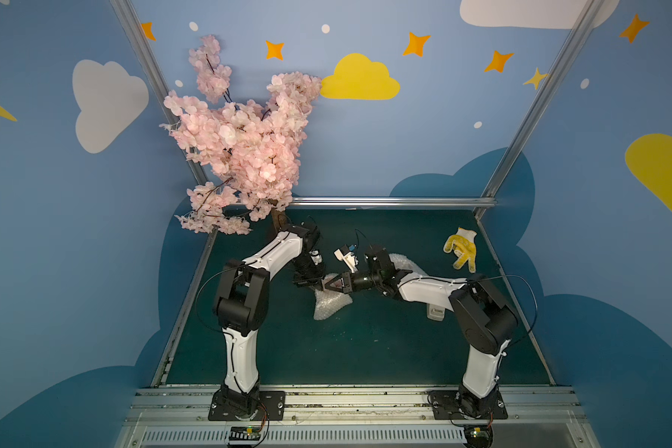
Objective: Wrap mugs in bubble wrap
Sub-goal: Stick the tape on the bubble wrap.
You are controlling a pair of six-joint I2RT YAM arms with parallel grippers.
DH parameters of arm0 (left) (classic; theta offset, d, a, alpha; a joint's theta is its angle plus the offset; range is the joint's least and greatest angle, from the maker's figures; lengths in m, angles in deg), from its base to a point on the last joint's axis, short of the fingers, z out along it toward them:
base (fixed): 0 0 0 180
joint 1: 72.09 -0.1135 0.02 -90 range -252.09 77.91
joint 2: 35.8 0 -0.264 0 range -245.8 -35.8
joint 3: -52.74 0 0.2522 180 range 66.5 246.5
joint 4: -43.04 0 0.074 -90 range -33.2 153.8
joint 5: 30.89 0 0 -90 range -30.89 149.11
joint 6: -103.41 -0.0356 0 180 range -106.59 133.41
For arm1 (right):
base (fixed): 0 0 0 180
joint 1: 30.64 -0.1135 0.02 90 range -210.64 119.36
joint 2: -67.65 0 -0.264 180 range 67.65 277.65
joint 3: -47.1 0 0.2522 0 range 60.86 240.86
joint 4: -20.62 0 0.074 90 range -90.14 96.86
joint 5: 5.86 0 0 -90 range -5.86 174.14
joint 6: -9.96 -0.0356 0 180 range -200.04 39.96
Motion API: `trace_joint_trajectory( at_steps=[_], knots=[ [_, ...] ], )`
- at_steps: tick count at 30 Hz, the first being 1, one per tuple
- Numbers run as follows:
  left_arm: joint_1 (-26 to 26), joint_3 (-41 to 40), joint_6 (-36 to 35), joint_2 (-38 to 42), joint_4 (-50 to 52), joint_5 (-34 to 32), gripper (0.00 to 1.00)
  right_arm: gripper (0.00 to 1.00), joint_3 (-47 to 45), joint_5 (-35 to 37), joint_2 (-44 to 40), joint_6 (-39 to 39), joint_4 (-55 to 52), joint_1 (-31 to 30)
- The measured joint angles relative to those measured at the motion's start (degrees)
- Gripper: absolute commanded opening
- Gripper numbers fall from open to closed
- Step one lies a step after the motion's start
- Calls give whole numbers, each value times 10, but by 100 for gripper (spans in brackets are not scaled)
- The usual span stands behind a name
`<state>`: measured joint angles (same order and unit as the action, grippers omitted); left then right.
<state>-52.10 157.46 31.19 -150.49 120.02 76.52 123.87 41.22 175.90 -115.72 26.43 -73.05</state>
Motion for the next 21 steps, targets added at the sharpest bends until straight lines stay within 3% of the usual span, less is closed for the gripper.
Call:
trace_joint_trajectory(
  at_steps=[12,21],
  knots=[
    [0,0,2,-2,-7,9,3,0,4,47,23,23,-5,-2],
    [0,0,2,-1,-9,7,4,0,47,78,31,64,-93,-7]
  ],
)
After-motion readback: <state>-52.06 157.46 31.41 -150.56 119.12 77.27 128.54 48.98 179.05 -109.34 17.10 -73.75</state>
